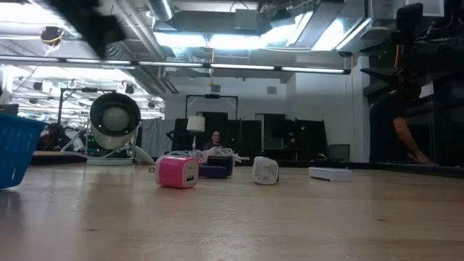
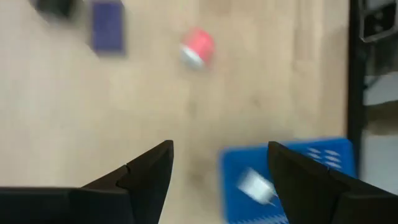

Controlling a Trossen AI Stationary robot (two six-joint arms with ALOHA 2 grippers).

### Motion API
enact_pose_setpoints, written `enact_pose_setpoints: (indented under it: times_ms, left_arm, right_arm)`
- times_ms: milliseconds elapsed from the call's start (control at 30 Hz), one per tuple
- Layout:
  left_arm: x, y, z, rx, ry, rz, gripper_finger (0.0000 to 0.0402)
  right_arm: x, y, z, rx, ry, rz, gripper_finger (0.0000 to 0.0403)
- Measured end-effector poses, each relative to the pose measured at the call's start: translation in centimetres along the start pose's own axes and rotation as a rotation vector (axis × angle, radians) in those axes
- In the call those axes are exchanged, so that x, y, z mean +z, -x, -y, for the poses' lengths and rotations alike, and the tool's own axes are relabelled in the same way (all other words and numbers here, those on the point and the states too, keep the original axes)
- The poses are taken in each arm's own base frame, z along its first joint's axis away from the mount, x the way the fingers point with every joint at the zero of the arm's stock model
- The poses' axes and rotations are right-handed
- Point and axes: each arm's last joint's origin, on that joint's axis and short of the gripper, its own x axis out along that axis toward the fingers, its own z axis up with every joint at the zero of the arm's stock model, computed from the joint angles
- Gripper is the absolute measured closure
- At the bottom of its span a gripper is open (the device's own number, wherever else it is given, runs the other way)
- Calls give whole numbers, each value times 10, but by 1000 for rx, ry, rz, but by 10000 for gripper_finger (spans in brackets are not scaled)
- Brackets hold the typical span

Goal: Pick & Place Office items
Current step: Put the red charger adapter into the blue basket

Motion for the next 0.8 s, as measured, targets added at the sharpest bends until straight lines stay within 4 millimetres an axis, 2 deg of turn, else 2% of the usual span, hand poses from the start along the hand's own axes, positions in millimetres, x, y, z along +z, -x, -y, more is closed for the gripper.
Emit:
enact_pose_setpoints:
  times_ms: [67, 167, 267, 400, 500, 600, 800]
  left_arm:
    - [14, 0, -13, 31, -73, 26, 149]
    - [30, -11, -34, 77, -165, 5, 149]
    - [47, -26, -48, 95, -268, -36, 149]
    - [67, -55, -56, 71, -383, -102, 149]
    - [81, -79, -52, 19, -429, -132, 149]
    - [87, -101, -40, -26, -462, -172, 149]
    - [95, -127, -12, -87, -423, -194, 149]
  right_arm:
    - [0, 0, 0, 0, 0, 0, 197]
    - [0, 0, 0, 0, 0, -1, 197]
    - [0, 0, 0, 0, 0, 0, 197]
    - [0, 0, 0, 0, -1, 0, 197]
    - [0, 0, 0, 1, -5, -1, 198]
    - [0, 0, 0, 11, -16, -12, 198]
    - [-2, 0, -2, 56, -30, -67, 198]
